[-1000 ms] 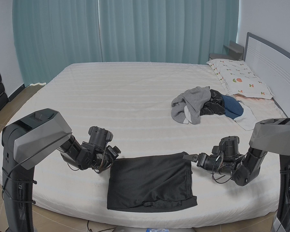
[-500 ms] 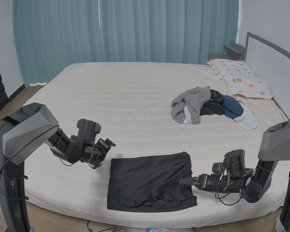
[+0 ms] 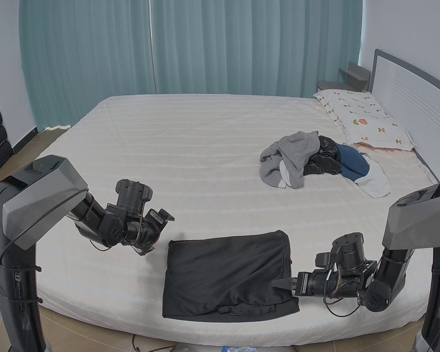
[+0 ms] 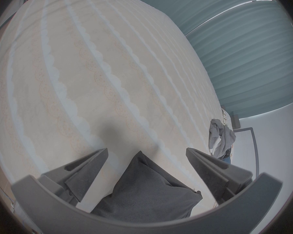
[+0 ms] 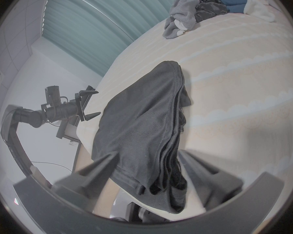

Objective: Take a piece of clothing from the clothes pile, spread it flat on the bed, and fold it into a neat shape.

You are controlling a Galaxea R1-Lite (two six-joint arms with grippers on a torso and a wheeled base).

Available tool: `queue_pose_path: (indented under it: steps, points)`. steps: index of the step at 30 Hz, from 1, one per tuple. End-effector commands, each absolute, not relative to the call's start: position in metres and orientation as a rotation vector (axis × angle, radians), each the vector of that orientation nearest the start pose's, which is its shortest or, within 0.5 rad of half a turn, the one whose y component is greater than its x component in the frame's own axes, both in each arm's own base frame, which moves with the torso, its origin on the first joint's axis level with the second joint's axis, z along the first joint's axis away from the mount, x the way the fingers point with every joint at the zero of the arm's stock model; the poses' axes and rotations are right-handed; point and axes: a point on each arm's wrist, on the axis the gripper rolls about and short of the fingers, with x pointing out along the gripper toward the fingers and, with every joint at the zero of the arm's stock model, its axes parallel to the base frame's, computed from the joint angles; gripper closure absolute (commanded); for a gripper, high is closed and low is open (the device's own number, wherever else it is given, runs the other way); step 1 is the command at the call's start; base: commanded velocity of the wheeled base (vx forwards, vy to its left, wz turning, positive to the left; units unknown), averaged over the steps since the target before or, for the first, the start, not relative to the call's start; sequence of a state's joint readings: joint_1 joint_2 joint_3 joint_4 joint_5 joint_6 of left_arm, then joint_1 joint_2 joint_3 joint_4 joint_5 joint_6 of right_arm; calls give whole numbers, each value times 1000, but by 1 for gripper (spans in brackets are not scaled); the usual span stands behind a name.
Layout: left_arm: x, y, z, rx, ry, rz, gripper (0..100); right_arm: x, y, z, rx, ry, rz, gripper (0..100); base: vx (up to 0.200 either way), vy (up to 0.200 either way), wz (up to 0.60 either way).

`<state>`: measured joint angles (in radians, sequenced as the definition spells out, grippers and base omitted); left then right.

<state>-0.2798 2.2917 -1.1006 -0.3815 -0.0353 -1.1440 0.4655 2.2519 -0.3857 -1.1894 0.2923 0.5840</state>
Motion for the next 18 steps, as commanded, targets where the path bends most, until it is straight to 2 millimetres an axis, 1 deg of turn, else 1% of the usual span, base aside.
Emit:
queue_pose_path:
  steps: [1, 6, 10, 14, 18]
  points:
    - [388, -112, 18, -973, 873, 194, 0, 249, 131, -19, 441, 880, 484, 100, 0, 0, 0]
    - [388, -112, 18, -973, 872, 193, 0, 240, 125, -14, 383, 869, 483, 100, 0, 0, 0]
    - [388, -112, 18, -973, 873, 194, 0, 237, 122, -8, 385, 856, 485, 100, 0, 0, 0]
    - [388, -112, 18, -973, 872, 193, 0, 233, 113, -1, 390, 846, 479, 100, 0, 0, 0]
    - [388, -112, 18, -973, 872, 193, 0, 226, 107, -2, 371, 867, 498, 100, 0, 0, 0]
